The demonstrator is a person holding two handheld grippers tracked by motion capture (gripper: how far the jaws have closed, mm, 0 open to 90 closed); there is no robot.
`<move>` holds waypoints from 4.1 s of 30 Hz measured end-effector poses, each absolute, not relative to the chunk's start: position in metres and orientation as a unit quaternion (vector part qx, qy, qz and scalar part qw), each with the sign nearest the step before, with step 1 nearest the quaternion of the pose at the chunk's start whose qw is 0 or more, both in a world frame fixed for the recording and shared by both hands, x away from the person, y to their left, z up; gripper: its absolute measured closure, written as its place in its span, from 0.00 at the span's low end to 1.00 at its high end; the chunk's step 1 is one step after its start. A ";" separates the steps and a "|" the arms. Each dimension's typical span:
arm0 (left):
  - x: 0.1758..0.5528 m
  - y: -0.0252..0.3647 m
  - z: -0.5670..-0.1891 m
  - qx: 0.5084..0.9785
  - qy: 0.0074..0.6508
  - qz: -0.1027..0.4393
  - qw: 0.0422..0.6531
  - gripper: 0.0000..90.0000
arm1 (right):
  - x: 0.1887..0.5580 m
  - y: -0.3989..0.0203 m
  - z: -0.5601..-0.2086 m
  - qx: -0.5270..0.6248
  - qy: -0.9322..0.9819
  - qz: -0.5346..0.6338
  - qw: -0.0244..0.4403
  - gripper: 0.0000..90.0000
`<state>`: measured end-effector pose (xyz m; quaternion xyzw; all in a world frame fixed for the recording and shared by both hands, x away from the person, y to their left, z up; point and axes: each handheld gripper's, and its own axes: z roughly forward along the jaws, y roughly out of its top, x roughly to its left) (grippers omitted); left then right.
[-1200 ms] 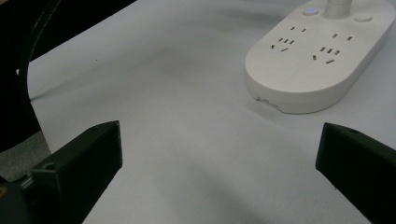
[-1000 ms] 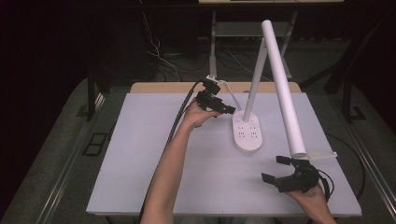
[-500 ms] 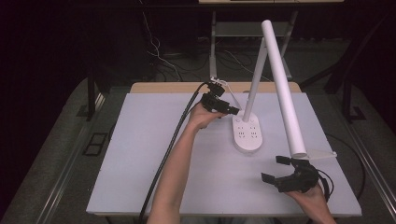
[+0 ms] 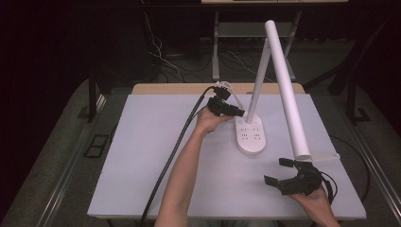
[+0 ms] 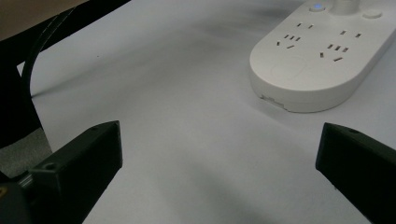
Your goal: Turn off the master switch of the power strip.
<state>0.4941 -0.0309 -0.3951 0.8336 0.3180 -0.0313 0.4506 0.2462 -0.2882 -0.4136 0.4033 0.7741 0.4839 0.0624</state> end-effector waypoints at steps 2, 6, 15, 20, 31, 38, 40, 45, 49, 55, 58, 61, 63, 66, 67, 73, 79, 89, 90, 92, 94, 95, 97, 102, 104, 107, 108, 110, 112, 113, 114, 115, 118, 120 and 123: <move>0.495 -0.033 -0.399 0.833 0.318 -0.031 0.451 0.68 | 0.246 -0.288 -0.414 0.404 0.775 0.482 0.062 0.00; 0.495 -0.036 -0.403 0.832 0.318 -0.033 0.454 0.69 | 0.246 -0.288 -0.414 0.403 0.775 0.483 0.062 0.00; 0.497 -0.040 -0.412 0.832 0.323 -0.031 0.449 0.81 | 0.246 -0.289 -0.414 0.403 0.775 0.483 0.062 0.00; 0.497 -0.044 -0.417 0.837 0.323 -0.032 0.442 0.92 | 0.246 -0.289 -0.414 0.403 0.775 0.483 0.062 0.00; 0.495 -0.048 -0.425 0.847 0.321 -0.031 0.422 1.00 | 0.246 -0.288 -0.414 0.402 0.777 0.481 0.061 0.00; 0.495 -0.050 -0.427 0.848 0.321 -0.031 0.420 1.00 | 0.246 -0.288 -0.414 0.402 0.778 0.480 0.059 0.00; 0.496 -0.049 -0.427 0.847 0.323 -0.033 0.421 1.00 | 0.246 -0.288 -0.414 0.401 0.778 0.479 0.059 0.00; 0.497 -0.048 -0.427 0.846 0.327 -0.033 0.420 1.00 | 0.246 -0.287 -0.414 0.401 0.778 0.480 0.059 0.00; 0.498 -0.048 -0.428 0.840 0.342 -0.046 0.418 1.00 | 0.245 -0.288 -0.414 0.400 0.778 0.481 0.060 0.00; 0.499 -0.049 -0.429 0.837 0.353 -0.048 0.415 1.00 | 0.245 -0.288 -0.414 0.399 0.778 0.481 0.062 0.00; 0.498 -0.049 -0.429 0.837 0.354 -0.046 0.414 1.00 | 0.245 -0.287 -0.414 0.399 0.779 0.480 0.062 0.00; 0.500 -0.047 -0.430 0.830 0.366 -0.064 0.417 1.00 | 0.244 -0.287 -0.414 0.400 0.779 0.479 0.062 0.00; 0.499 -0.047 -0.431 0.829 0.365 -0.060 0.419 1.00 | 0.244 -0.286 -0.414 0.397 0.780 0.480 0.064 0.00; 0.497 -0.049 -0.431 0.828 0.367 -0.051 0.420 1.00 | 0.244 -0.285 -0.414 0.395 0.782 0.478 0.064 0.00; 0.497 -0.049 -0.431 0.828 0.369 -0.052 0.419 1.00 | 0.244 -0.285 -0.414 0.397 0.782 0.477 0.061 0.00; 0.493 -0.052 -0.433 0.824 0.366 -0.062 0.428 1.00 | 0.245 -0.287 -0.413 0.399 0.779 0.479 0.064 0.00; 0.495 -0.051 -0.436 0.815 0.371 -0.053 0.441 1.00 | 0.245 -0.290 -0.413 0.403 0.774 0.485 0.068 0.00; 0.495 -0.042 -0.435 0.818 0.371 -0.065 0.436 1.00 | 0.245 -0.291 -0.413 0.402 0.775 0.484 0.067 0.00; 0.494 -0.041 -0.436 0.814 0.375 -0.063 0.439 1.00 | 0.244 -0.290 -0.412 0.403 0.775 0.483 0.066 0.00; 0.495 -0.039 -0.437 0.810 0.378 -0.069 0.443 1.00 | 0.244 -0.290 -0.412 0.400 0.775 0.484 0.068 0.00; 0.494 -0.041 -0.437 0.811 0.379 -0.064 0.441 1.00 | 0.244 -0.290 -0.412 0.399 0.776 0.484 0.068 0.00; 0.494 -0.041 -0.437 0.813 0.379 -0.061 0.438 1.00 | 0.244 -0.290 -0.412 0.400 0.775 0.484 0.068 0.00; 0.493 -0.042 -0.436 0.815 0.379 -0.058 0.435 1.00 | 0.244 -0.290 -0.412 0.403 0.774 0.484 0.067 0.00; 0.495 -0.040 -0.437 0.807 0.386 -0.071 0.442 1.00 | 0.243 -0.291 -0.412 0.403 0.772 0.486 0.069 0.00; 0.495 -0.041 -0.436 0.810 0.386 -0.070 0.436 1.00 | 0.244 -0.292 -0.412 0.404 0.773 0.485 0.068 0.00; 0.491 -0.045 -0.431 0.821 0.370 -0.033 0.433 1.00 | 0.245 -0.292 -0.412 0.405 0.771 0.486 0.069 0.00; 0.489 -0.046 -0.430 0.822 0.370 -0.027 0.433 1.00 | 0.244 -0.292 -0.412 0.404 0.771 0.486 0.069 0.00; 0.489 -0.045 -0.429 0.826 0.366 -0.023 0.428 1.00 | 0.244 -0.291 -0.412 0.404 0.772 0.486 0.068 0.00; 0.488 -0.043 -0.429 0.827 0.364 -0.018 0.428 1.00 | 0.245 -0.291 -0.412 0.401 0.773 0.486 0.070 0.00; 0.487 -0.041 -0.429 0.826 0.365 -0.020 0.428 1.00 | 0.245 -0.291 -0.412 0.401 0.773 0.486 0.070 0.00; 0.487 -0.038 -0.430 0.828 0.362 -0.022 0.427 1.00 | 0.245 -0.291 -0.412 0.401 0.773 0.486 0.070 0.00; 0.485 -0.036 -0.431 0.827 0.365 -0.023 0.428 1.00 | 0.245 -0.291 -0.412 0.402 0.773 0.486 0.070 0.00; 0.484 -0.028 -0.431 0.822 0.364 -0.025 0.437 1.00 | 0.246 -0.292 -0.412 0.404 0.772 0.486 0.068 0.00; 0.481 -0.023 -0.430 0.820 0.360 -0.025 0.444 1.00 | 0.246 -0.292 -0.413 0.404 0.772 0.486 0.069 0.00; 0.478 -0.016 -0.425 0.819 0.351 -0.019 0.453 1.00 | 0.246 -0.292 -0.413 0.402 0.772 0.486 0.070 0.00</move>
